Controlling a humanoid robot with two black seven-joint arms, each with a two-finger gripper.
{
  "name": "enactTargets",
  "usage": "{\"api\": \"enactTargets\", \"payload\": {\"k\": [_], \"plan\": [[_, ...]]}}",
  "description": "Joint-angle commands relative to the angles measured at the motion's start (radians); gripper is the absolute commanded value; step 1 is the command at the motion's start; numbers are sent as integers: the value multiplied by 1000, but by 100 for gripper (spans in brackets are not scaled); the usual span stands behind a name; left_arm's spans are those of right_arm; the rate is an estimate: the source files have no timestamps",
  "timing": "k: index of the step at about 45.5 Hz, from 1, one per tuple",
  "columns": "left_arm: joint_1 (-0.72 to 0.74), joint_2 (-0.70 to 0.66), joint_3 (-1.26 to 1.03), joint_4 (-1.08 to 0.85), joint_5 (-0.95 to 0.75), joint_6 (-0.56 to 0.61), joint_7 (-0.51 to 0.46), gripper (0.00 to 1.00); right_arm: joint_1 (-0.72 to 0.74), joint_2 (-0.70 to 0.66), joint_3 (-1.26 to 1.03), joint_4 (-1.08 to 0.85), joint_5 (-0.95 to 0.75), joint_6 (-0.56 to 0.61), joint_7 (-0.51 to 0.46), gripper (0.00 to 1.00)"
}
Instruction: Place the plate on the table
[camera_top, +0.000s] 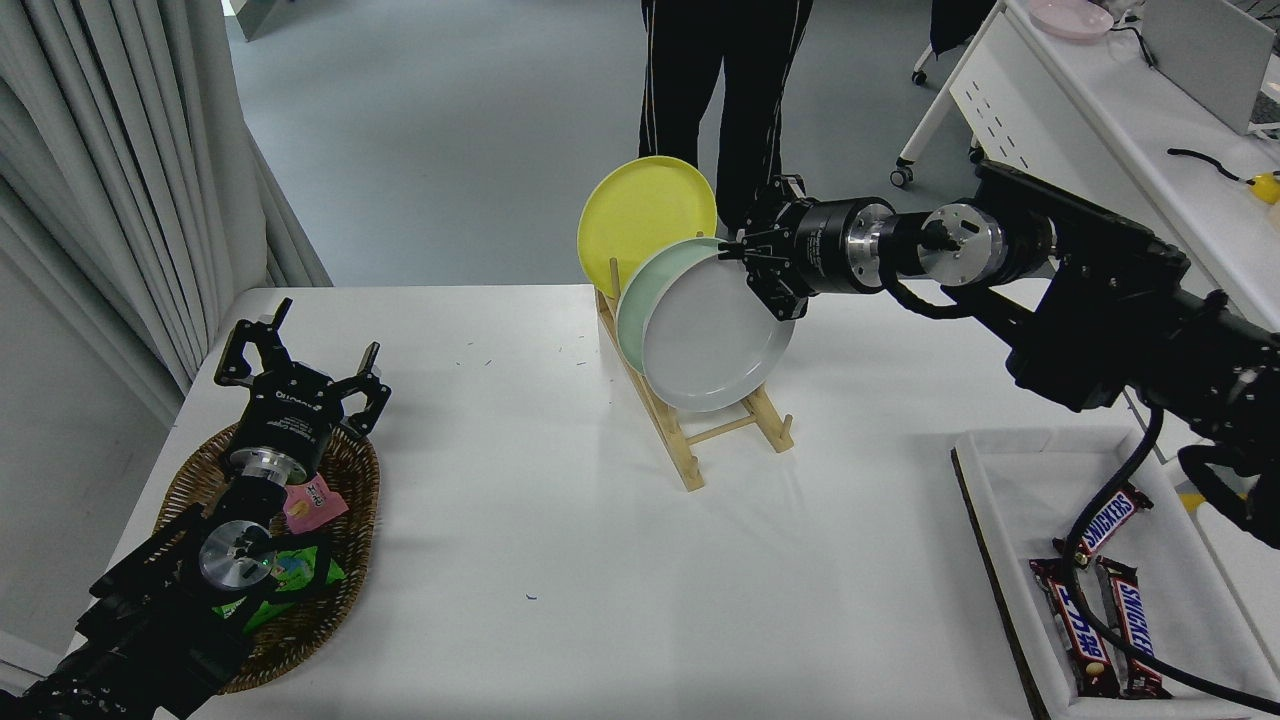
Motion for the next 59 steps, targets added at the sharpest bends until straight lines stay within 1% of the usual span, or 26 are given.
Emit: {"api": "enactTargets", "payload": {"k": [1,6,11,22,28,35,47,55,59], "plan": [[0,0,0,0,0,0,0,100,39,-58,21,105,146,-71,-55,0],[0,0,0,0,0,0,0,100,53,-81,19,155,209,-124,-69,0],[0,0,0,0,0,0,0,100,56,-99,22,200,298,-219,-92,0],[0,0,0,0,0,0,-2,100,42,-119,24,269,432,-391,-95,0],[0,0,0,0,0,0,0,100,11,-126,25,301,465,-474,-94,0],[0,0,0,0,0,0,0,100,-32,-130,39,306,491,-522,-92,0],[0,0,0,0,0,0,0,100,-44,-126,50,300,531,-795,-92,0],[0,0,0,0,0,0,0,100,-76,-119,50,275,585,-795,-97,0],[0,0,0,-1,0,0,0,100,-90,-115,37,275,616,-795,-124,0]]}}
